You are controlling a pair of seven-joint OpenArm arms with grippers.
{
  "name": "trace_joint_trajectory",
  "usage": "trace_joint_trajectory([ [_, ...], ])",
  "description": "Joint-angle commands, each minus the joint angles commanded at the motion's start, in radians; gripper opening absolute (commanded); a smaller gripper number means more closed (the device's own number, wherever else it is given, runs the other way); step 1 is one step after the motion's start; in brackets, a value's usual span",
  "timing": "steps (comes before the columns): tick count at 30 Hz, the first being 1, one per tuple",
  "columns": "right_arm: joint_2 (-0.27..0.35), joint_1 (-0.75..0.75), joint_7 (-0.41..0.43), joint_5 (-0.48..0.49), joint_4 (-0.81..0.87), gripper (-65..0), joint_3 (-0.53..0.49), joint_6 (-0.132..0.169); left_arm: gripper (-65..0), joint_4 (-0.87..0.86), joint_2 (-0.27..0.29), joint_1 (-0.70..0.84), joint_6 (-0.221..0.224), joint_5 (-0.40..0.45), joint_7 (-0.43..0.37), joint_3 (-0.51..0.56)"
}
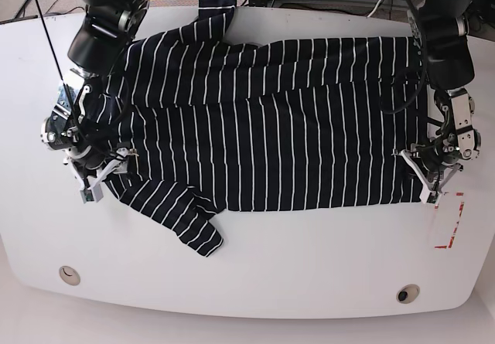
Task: Layout the t-shirt on the table in an organized manner, then fold the t-shirt properly
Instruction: 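Grasp the shirt sides with both grippers and pull them apart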
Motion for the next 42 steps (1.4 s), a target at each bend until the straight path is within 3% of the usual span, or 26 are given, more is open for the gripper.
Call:
trace_joint_trajectory([
  [7, -0.046, -0.129, -0.021, 0.002, 0.18, -27.9, 0.0, 0.0, -54.6, 0.0, 0.023, -0.037, 0.003, 0.0, -0.002, 0.002],
  [15, -0.077, -0.229, -0.021, 0.002, 0.281, -27.9, 0.0, 0.0, -34.2, 0.074, 0.023, -0.068, 0.0, -0.003, 0.055, 0.0],
  [25, -0.081, -0.261, -0.021, 0.002, 0.302, -27.9, 0.0, 0.0, -33.3, 0.359, -0.043, -0.011, -0.008, -0.003, 0.209, -0.002],
  [27, -0.08, -0.262, -0.021, 0.002, 0.301, -27.9, 0.0, 0.0, -33.3, 0.433, -0.043, 0.009, -0.043, -0.003, 0.256, -0.003],
  [29, -0.078, -0.273, -0.021, 0.002, 0.299, -27.9, 0.0, 0.0, -33.3, 0.531, -0.037, 0.046, -0.116, -0.003, 0.331, -0.005],
  [33, -0.083, -0.276, -0.021, 0.002, 0.29, -28.1, 0.0, 0.0, -33.6, 0.628, 0.002, 0.123, -0.116, -0.003, 0.411, -0.005],
  [37, -0.098, -0.275, -0.017, 0.002, 0.255, -35.5, 0.0, 0.0, -33.7, 0.672, 0.06, 0.201, -0.116, 0.002, 0.413, -0.005],
  [42, -0.103, -0.25, -0.015, -0.002, 0.186, -53.0, 0.0, 0.0, -33.7, 0.647, 0.117, 0.255, -0.116, 0.003, 0.394, -0.005],
])
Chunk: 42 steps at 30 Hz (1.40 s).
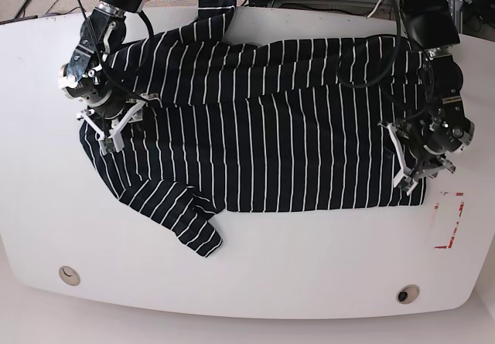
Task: Layout the t-shirt on the table in an organized manner, then fold the t-shirt properly
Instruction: 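Grasp the shirt sides with both grippers and pull them apart, then release and move both grippers toward the collar-side corners of the shirt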
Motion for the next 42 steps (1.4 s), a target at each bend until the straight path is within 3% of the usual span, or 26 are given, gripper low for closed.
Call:
trace_joint_trajectory([
  [6, 0.009, 0.037, 0.031, -0.002, -0.098, -56.3, 0.002, 0.0, -33.7, -0.104, 0.0, 0.012, 0.0, 0.002, -0.064, 0.003],
  [16, 0.126, 0.127, 0.152, 0.0, -0.376, -56.3, 0.003, 0.0, -33.7, -0.364, -0.028, -0.092, 0.0, 0.074, -0.236, 0.068],
  [20, 0.176, 0.184, 0.241, -0.002, -0.516, -56.3, 0.003, 0.0, -33.7, -0.465, -0.023, -0.167, 0.0, 0.095, -0.298, 0.069],
  [32, 0.269, 0.373, 0.391, -0.005, -0.815, -56.1, -0.002, 0.0, -33.5, -0.617, -0.023, -0.328, 0.0, 0.095, -0.33, 0.069],
  [38, 0.273, 0.453, 0.419, -0.005, -0.868, -56.1, -0.034, 0.0, -33.2, -0.649, -0.026, -0.348, 0.0, 0.107, -0.41, 0.069],
  [42, 0.273, 0.477, 0.414, 0.0, -0.845, -55.6, -0.097, 0.0, -33.2, -0.631, -0.025, -0.359, 0.0, 0.109, -0.402, 0.069],
])
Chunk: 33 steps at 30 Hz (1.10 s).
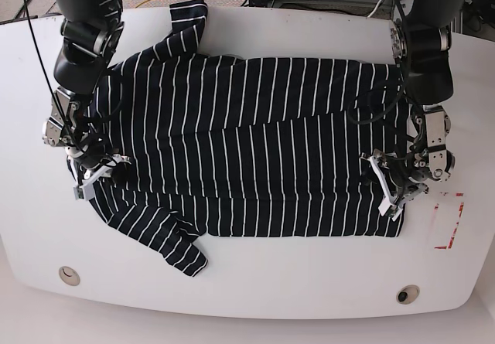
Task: Layout the t-shirt on the table in an organized manner, then fold the t-shirt properly
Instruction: 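Release and move both grippers toward the collar-side corners of the shirt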
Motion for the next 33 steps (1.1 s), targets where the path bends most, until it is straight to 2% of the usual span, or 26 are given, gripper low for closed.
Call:
trace_joint_trajectory([
  [3, -0.005, -0.003, -0.058, 0.002, 0.091, -49.8, -0.009, 0.0, -33.2, 0.051, -0.002, -0.008, 0.0, -0.003, 0.048, -0.003],
  [7, -0.029, -0.071, -0.227, 0.003, 0.322, -38.8, 0.005, 0.0, -33.2, 0.196, -0.002, 0.015, 0.0, -0.005, 0.153, -0.008],
  [11, -0.08, -0.187, -0.351, 0.003, 0.605, -42.0, 0.044, 0.0, -33.2, 0.381, 0.002, 0.114, 0.0, -0.005, 0.232, -0.046],
  [16, -0.127, -0.342, -0.471, 0.003, 0.875, -47.2, 0.049, 0.0, -33.2, 0.592, 0.021, 0.236, 0.0, -0.005, 0.345, -0.054],
  [19, -0.166, -0.436, -0.486, 0.003, 0.979, -51.5, 0.049, 0.0, -33.2, 0.68, 0.046, 0.305, 0.0, -0.003, 0.356, -0.057],
  [23, -0.215, -0.535, -0.486, 0.003, 1.033, -55.8, 0.049, 0.0, -33.2, 0.73, 0.061, 0.411, 0.0, -0.003, 0.356, -0.055],
  [26, -0.232, -0.569, -0.48, 0.003, 1.025, -55.8, 0.049, 0.0, -33.3, 0.724, 0.092, 0.442, 0.0, -0.003, 0.356, -0.057],
  [33, -0.242, -0.588, -0.4, 0.002, 0.902, -56.1, 0.049, 0.0, -33.6, 0.658, 0.103, 0.468, 0.0, -0.002, 0.353, -0.057],
])
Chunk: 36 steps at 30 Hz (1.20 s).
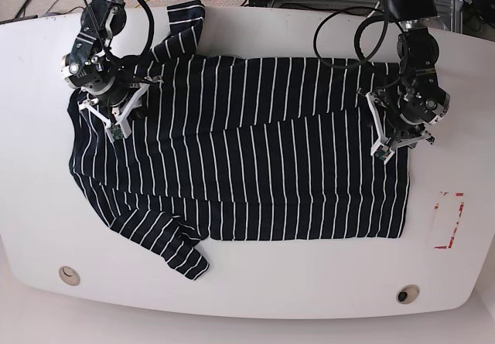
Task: Layout the t-shirt on the table in an organized manner, then fold the t-shirt properly
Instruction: 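Release and move both grippers toward the collar-side corners of the shirt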
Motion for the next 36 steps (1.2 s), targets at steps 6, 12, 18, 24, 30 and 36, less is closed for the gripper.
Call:
trace_joint_trajectory([
  [6, 0.011, 0.038, 0.08, -0.003, -0.135, -56.1, -0.002, 0.0, -33.6, -0.135, -0.006, -0.034, 0.0, 0.005, -0.106, 0.002],
  [12, 0.048, 0.106, 0.103, -0.002, -0.258, -56.1, -0.002, 0.0, -33.6, -0.292, -0.046, -0.109, 0.0, 0.003, -0.143, 0.002],
  [18, 0.081, 0.19, 0.149, -0.005, -0.368, -56.1, -0.003, 0.0, -33.7, -0.358, -0.081, -0.166, 0.0, 0.0, -0.183, 0.002],
  [24, 0.121, 0.269, 0.203, -0.005, -0.486, -55.6, -0.006, 0.0, -33.3, -0.399, -0.087, -0.193, 0.0, 0.005, -0.25, 0.008],
  [30, 0.127, 0.311, 0.204, -0.003, -0.496, -55.3, -0.006, 0.0, -33.3, -0.485, -0.11, -0.265, 0.0, 0.002, -0.255, 0.006],
  [36, 0.118, 0.295, 0.084, -0.002, -0.307, -41.5, -0.005, 0.0, -33.3, -0.493, -0.112, -0.298, 0.0, 0.0, -0.255, 0.006],
])
